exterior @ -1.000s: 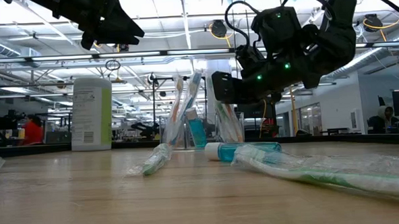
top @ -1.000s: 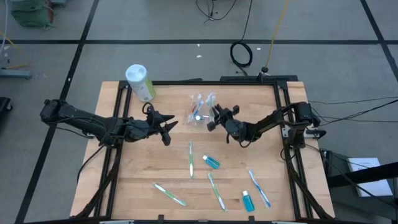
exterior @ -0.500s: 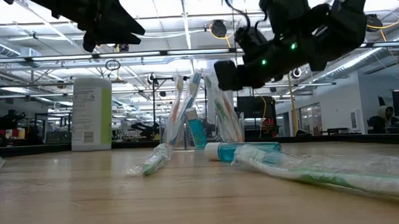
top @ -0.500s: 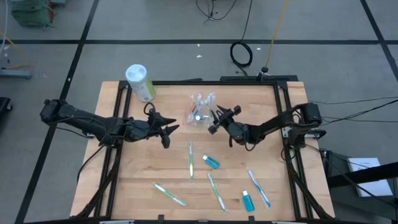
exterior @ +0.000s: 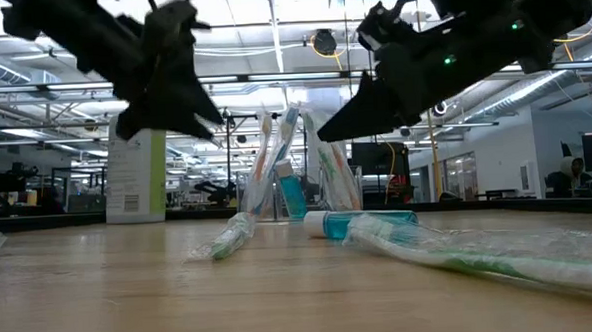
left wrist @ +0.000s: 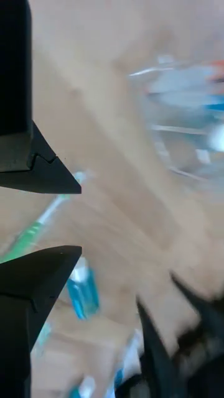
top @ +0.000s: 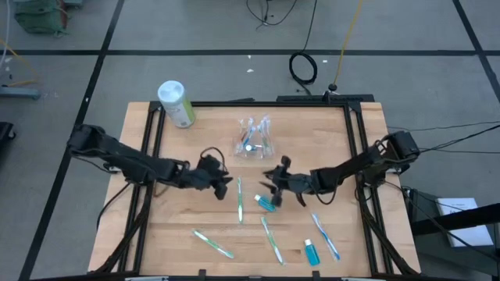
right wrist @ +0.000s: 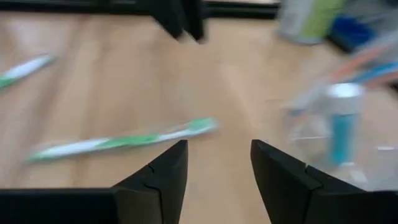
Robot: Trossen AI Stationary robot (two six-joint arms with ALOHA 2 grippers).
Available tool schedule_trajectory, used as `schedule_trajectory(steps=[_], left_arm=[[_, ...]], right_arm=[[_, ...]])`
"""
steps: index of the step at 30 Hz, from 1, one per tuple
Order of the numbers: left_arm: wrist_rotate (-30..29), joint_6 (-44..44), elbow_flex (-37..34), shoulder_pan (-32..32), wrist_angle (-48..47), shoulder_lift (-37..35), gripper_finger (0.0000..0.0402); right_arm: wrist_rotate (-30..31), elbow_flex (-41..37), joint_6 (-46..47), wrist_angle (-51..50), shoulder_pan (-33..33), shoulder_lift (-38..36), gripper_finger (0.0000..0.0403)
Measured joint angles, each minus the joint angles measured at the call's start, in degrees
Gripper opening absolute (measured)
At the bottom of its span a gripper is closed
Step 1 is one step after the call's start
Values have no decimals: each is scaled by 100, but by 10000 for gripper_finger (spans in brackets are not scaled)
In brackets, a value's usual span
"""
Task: Pick & Place toothbrushing station
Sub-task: Put the green toothbrush to the left of the transparent organizer
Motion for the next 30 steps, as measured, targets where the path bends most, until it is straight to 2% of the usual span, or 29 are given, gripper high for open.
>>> schedule_trajectory(steps=[4, 8, 14, 22, 26, 30], left_arm=[[159, -1106, 0, -40, 243, 646, 149], [351, -1898, 0, -38, 857, 1212, 149], [892, -2175, 0, -38, 1826, 2005, 149], [913, -2064, 17, -33, 1935, 2417, 148], [943, -1638, 13, 44, 1914, 2425, 116], [942, -1502, 11, 186, 1887, 2428, 49]], right_arm=[[-492, 0, 7, -272, 106, -2, 165], [-521, 6, -50, -167, 163, -4, 164], [-517, 6, -53, -171, 161, -4, 163], [-517, 6, -53, -169, 161, -4, 164], [-517, 6, -53, -169, 161, -4, 160], [-517, 6, -17, -95, 161, -4, 160]])
